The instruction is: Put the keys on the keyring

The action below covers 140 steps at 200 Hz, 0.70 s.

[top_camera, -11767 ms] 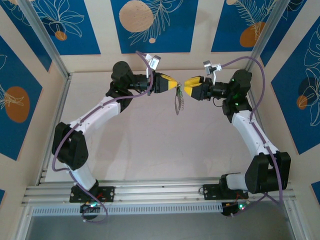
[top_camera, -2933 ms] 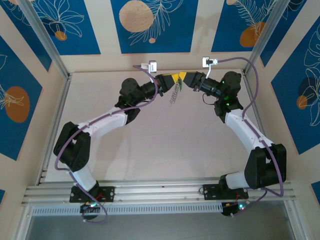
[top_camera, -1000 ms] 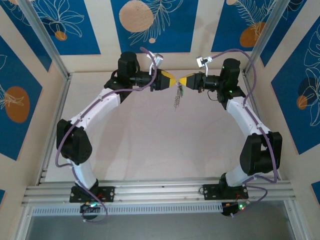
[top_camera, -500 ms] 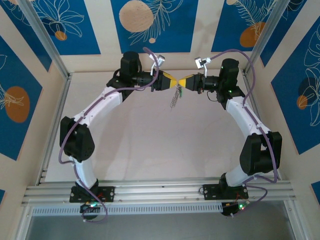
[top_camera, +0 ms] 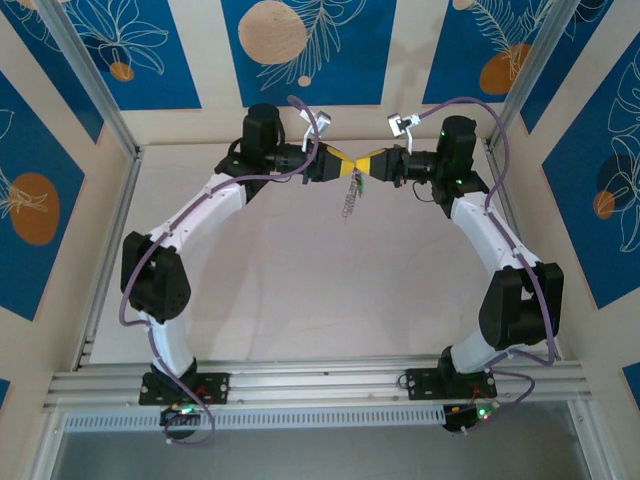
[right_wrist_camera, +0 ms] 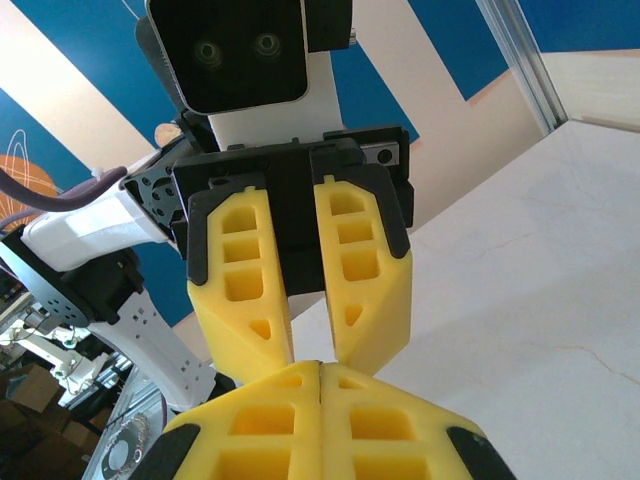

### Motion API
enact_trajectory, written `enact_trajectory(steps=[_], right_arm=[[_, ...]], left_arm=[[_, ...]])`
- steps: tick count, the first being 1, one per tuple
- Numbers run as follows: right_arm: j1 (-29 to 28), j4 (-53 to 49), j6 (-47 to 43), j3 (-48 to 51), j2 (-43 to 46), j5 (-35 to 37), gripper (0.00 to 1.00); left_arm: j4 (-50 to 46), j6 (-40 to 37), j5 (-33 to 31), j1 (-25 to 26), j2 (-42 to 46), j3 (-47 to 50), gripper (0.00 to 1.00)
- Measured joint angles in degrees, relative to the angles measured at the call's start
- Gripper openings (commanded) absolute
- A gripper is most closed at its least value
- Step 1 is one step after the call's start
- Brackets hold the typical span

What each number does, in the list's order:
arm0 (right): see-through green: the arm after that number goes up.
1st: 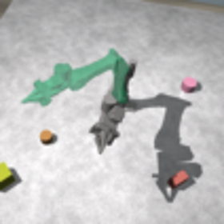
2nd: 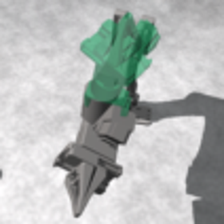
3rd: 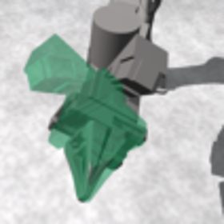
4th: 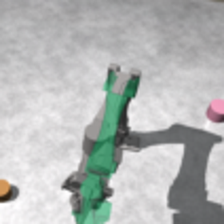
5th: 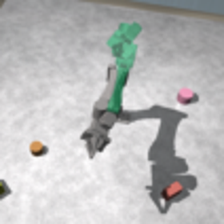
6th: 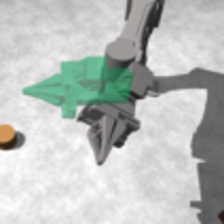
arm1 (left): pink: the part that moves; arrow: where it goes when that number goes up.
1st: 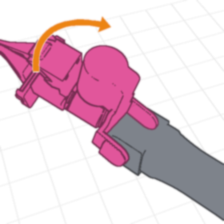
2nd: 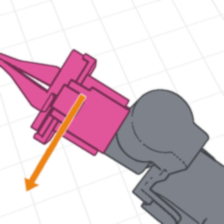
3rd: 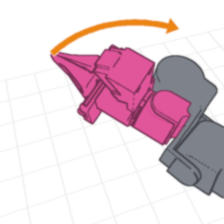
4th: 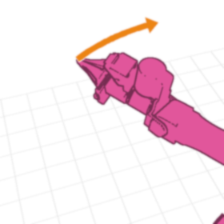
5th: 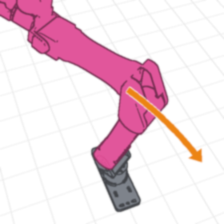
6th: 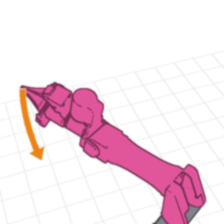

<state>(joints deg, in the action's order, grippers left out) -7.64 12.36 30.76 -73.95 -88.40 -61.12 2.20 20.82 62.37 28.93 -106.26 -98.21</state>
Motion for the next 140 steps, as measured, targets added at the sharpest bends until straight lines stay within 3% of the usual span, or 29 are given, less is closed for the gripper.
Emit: enact_trajectory(steps=[47, 81, 112, 140], right_arm=[[-0.3, 0.0, 0.0, -0.3, 0.0, 0.0, 0.00], [-0.3, 0.0, 0.0, -0.6, 0.0, -0.1, 0.00], [-0.3, 0.0, -0.4, -0.7, 0.0, -0.3, 0.00], [0.1, 0.3, -0.1, -0.8, 0.0, 1.0, 0.39]], left_arm=[[0.1, 0.2, 1.2, 0.1, -0.1, -0.1, 0.18], [0.3, 0.2, 1.3, 0.1, -0.1, -0.1, 0.00], [0.7, 0.5, 1.3, 0.2, -0.1, -0.2, 0.00], [2.8, 2.0, 1.1, 0.5, -0.1, 0.0, 0.00]])
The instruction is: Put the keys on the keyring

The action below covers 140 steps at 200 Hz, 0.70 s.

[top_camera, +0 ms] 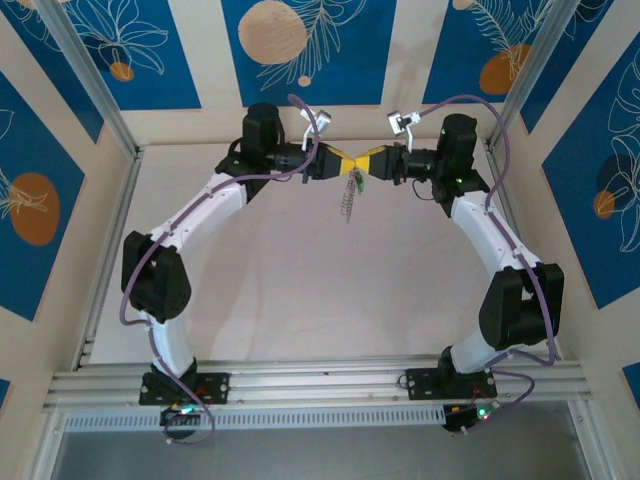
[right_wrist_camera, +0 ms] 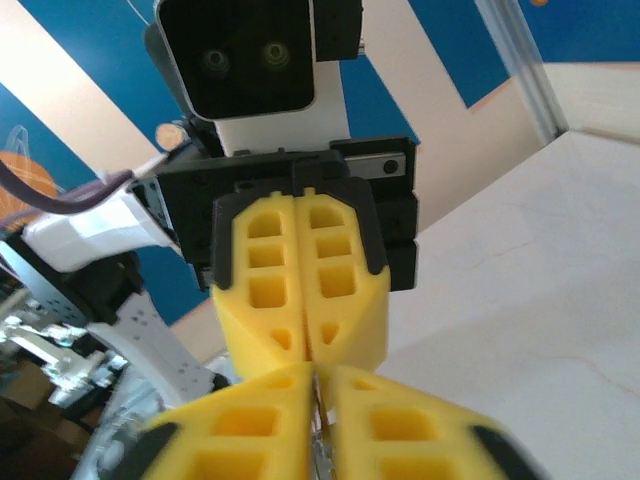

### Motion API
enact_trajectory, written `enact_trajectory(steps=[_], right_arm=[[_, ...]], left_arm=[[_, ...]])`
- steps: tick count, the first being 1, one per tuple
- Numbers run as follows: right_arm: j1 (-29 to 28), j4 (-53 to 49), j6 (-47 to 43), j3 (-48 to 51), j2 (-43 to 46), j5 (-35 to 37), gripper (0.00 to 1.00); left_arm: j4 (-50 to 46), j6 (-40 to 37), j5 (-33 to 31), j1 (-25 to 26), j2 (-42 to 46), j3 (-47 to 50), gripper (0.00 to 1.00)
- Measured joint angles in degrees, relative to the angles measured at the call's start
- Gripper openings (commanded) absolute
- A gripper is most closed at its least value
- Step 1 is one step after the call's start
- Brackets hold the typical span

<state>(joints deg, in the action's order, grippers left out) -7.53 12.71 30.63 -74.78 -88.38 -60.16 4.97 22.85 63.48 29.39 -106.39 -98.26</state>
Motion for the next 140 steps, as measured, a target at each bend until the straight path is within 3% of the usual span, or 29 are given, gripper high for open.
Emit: enact_trajectory(steps=[25, 94, 140], right_arm=[[2.0, 3.0, 2.6, 2.7, 1.1, 2.0, 0.46], [3.4, 12.0, 8.2, 16.6, 10.7, 9.2, 0.47], [3.1, 15.0, 9.8, 17.9, 11.3, 11.8, 0.47]], left_arm=[[3.8, 1.7, -1.8, 0.1, 0.0, 1.0, 0.00], [11.6, 7.5, -7.1, 0.4, 0.6, 7.6, 0.00], [15.6, 10.3, -7.6, 0.9, 1.2, 7.9, 0.00]])
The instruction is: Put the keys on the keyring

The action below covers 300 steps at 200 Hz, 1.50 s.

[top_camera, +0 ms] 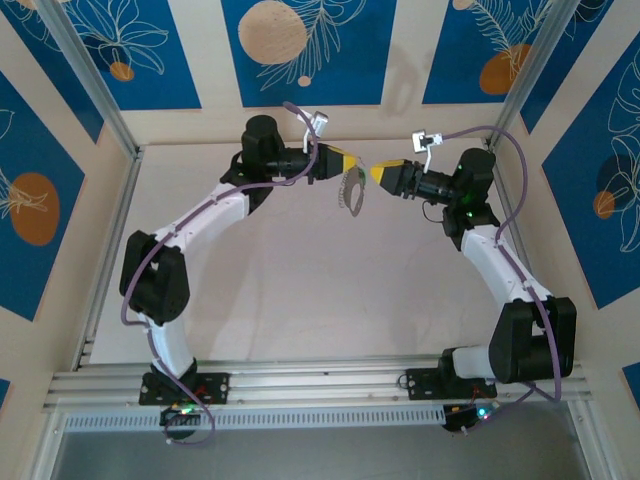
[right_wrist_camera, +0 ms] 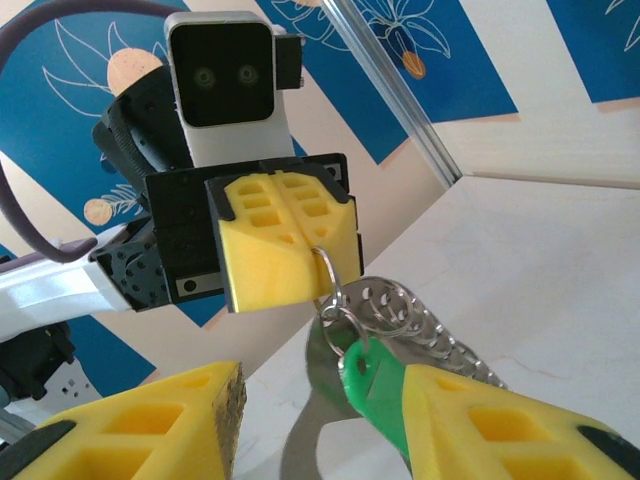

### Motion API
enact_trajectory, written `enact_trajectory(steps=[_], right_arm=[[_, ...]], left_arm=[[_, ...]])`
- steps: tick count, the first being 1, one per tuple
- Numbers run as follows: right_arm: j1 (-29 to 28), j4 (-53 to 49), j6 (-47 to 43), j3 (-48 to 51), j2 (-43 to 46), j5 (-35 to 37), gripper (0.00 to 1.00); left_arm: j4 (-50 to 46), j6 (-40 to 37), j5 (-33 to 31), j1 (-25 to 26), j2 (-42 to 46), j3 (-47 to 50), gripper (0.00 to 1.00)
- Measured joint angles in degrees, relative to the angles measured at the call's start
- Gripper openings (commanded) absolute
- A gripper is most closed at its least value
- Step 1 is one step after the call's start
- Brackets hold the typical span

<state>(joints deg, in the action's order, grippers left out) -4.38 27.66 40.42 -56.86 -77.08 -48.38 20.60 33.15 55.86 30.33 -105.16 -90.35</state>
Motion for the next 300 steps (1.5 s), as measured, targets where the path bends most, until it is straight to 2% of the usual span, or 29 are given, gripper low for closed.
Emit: enact_trajectory(steps=[43, 78, 164, 200, 300], right_arm=[[0.0, 2.7, 1.8, -1.2, -2.4, -0.7, 0.45], [0.0, 5.3, 3.5, -2.2, -4.0, -2.4, 0.40], [-1.0, 8.6, 6.1, -2.8, -6.0, -7.8, 0.18], [-1.2, 8.8, 6.1, -2.8, -6.0, -8.5, 0.00], [-2.1, 7.3, 4.7, -2.8, -6.1, -8.5, 0.00]], left_arm=[[0.9, 1.0, 0.0, 0.6, 0.2, 0.0, 0.00], [1.0, 1.0, 0.0, 0.7, 0.2, 0.0, 0.00], [1.0, 1.0, 0.0, 0.7, 0.2, 0.0, 0.00], [1.1, 1.0, 0.4, 0.8, 0.2, 0.0, 0.00], [2.0, 1.5, -0.5, 0.9, 1.2, 1.0, 0.00]])
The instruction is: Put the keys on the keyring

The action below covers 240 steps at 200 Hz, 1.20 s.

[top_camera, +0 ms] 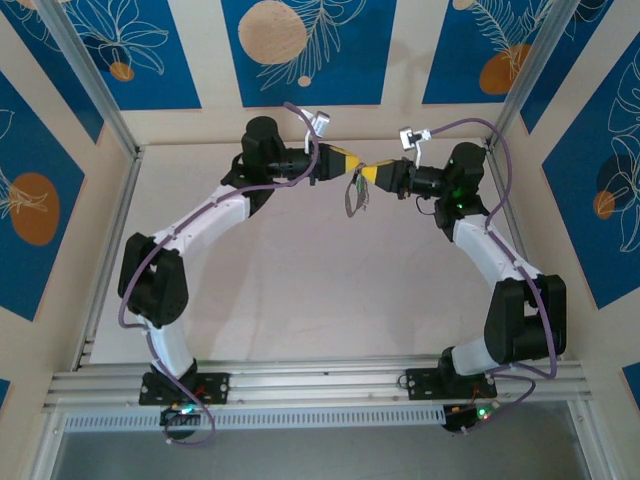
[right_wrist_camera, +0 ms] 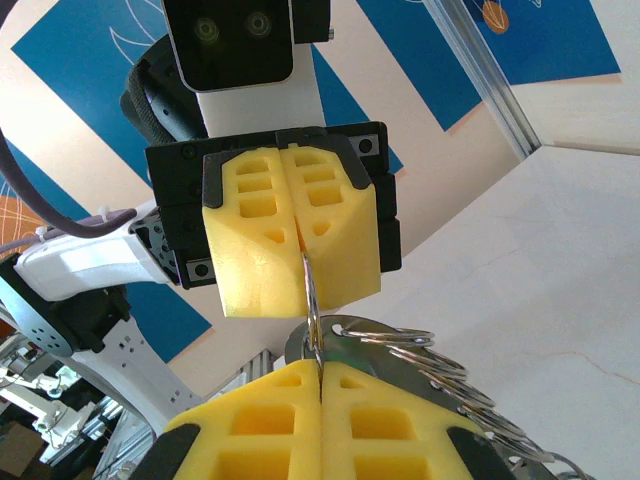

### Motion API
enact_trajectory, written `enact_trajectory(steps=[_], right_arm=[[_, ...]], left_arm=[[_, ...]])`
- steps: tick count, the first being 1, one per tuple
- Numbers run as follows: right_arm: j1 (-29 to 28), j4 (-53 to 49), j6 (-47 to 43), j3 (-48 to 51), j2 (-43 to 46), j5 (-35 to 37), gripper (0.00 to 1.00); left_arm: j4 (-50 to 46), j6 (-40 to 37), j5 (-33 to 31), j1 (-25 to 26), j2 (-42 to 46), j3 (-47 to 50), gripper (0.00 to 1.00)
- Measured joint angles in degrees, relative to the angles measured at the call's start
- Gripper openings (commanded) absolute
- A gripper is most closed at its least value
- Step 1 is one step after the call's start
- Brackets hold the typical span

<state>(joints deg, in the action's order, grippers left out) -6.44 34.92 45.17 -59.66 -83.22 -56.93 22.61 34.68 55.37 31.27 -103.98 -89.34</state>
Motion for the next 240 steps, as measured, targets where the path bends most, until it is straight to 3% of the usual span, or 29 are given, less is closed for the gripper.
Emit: enact_trajectory(steps=[89, 240], right_arm=[[-0.6, 2.3, 1.6, 0.0, -2.3, 1.4, 0.00], [-2.6, 15.0, 10.0, 1.0, -5.6, 5.7, 0.00]], left_arm=[[4.5, 2.5, -3.2, 0.0, 0.5, 3.4, 0.00], [33.8, 21.5, -16.0, 1.2, 1.3, 16.2, 0.00]])
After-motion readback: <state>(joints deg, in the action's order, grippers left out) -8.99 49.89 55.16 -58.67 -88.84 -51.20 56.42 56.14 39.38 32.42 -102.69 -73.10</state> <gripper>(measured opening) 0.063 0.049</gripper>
